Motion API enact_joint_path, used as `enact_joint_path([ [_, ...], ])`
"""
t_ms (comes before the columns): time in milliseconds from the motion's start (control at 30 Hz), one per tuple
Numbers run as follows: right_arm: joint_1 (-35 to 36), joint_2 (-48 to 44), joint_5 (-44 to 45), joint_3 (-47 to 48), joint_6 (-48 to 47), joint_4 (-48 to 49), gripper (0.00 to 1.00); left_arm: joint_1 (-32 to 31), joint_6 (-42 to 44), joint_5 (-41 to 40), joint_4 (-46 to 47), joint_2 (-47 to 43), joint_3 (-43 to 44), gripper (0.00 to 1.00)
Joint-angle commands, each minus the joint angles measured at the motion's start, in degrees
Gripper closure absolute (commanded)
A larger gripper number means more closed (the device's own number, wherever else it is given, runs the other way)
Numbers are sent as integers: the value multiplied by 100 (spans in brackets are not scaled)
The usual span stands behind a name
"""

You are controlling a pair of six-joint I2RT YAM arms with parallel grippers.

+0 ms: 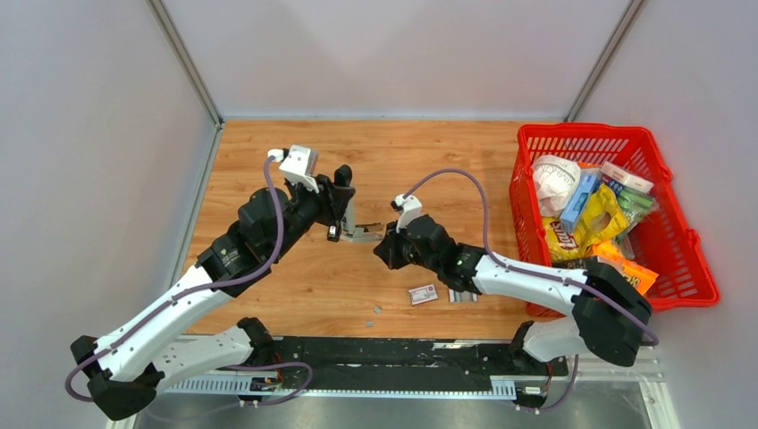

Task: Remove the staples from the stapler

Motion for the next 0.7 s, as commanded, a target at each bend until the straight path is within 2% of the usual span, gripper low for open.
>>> enact_joint_path([
  [0, -44, 219, -151, 405, 177, 529, 100, 22, -149, 76, 464, -198, 327, 100],
  [367, -606, 308, -36, 1064, -113, 204, 100, 13, -202, 462, 464, -286, 291, 100],
  [667, -642, 158, -230, 1767, -719, -253, 100, 13, -228, 849, 437, -102, 292, 100],
])
